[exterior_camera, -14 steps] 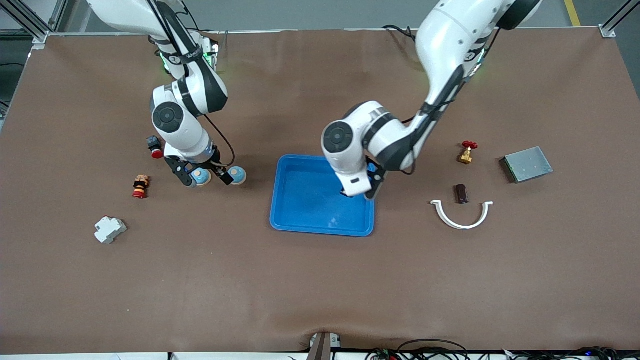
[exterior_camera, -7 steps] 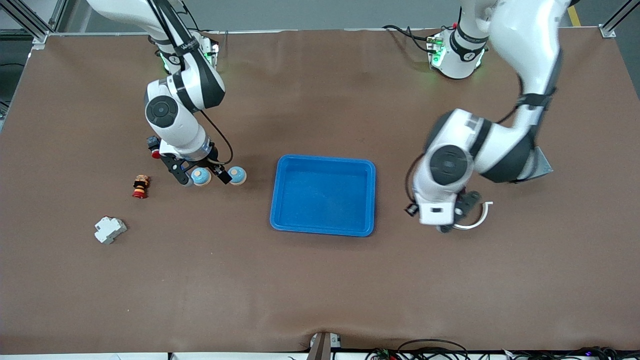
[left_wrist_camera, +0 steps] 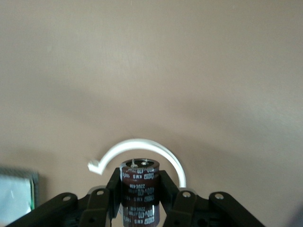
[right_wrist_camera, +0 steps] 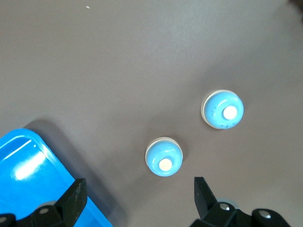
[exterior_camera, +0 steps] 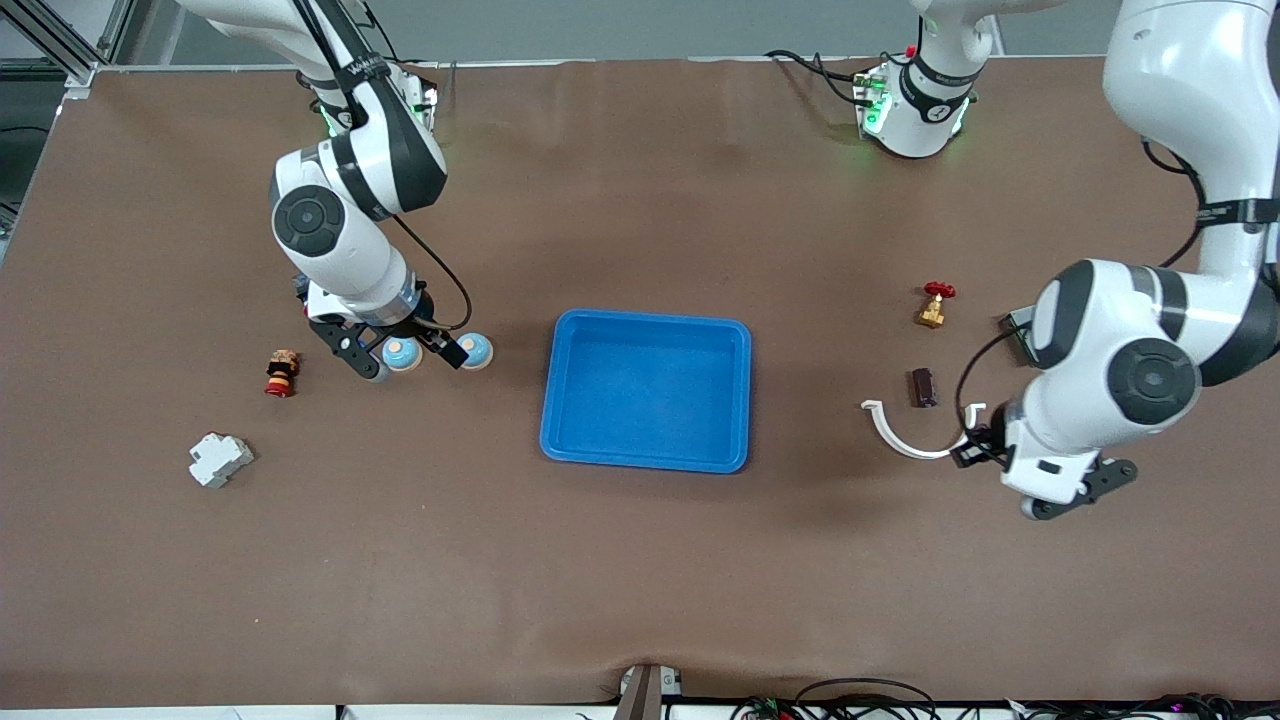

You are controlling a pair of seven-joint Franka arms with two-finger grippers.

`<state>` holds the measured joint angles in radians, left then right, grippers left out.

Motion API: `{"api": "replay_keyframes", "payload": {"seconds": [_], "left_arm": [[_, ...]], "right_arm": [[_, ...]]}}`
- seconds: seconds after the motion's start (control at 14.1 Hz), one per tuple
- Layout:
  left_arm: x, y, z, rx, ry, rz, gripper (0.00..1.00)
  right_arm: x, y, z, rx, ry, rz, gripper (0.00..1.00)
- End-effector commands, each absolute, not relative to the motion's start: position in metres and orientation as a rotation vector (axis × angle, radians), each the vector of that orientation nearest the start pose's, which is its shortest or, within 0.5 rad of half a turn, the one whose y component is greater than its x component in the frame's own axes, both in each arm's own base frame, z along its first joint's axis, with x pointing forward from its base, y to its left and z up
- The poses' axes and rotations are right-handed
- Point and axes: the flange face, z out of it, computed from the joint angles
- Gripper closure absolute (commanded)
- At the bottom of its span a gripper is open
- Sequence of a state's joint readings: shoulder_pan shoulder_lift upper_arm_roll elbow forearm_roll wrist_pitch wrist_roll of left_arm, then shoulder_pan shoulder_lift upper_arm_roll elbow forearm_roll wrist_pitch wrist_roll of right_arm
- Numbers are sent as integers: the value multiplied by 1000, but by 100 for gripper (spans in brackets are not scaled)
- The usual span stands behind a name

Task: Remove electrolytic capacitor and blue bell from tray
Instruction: 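Set the bell down with the right gripper while the left gripper carries the capacitor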

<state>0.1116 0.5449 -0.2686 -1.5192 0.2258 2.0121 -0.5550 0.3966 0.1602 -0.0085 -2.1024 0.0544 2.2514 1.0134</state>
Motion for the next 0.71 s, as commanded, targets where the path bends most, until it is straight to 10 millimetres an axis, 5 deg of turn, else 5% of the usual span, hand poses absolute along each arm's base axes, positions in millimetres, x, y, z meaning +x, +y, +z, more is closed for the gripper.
{"api": "replay_keyframes", "payload": {"seconds": [0.0,0.28,0.49,0.64], "left_arm": [[704,-62,312,-3079,-347,-52,100],[707,-74,264,-3060,-242,-54,100],[703,-123,235,-3082,-171,-54,100],[706,-121,225,-3091,-171,-85,100]], "right_arm": [[535,200,362,-2967,925,39,0],[549,151,386,-3035,718,88,0],[539,119,436,-3056,616,80,0],[534,88,465,-3073,491,77,0]]}}
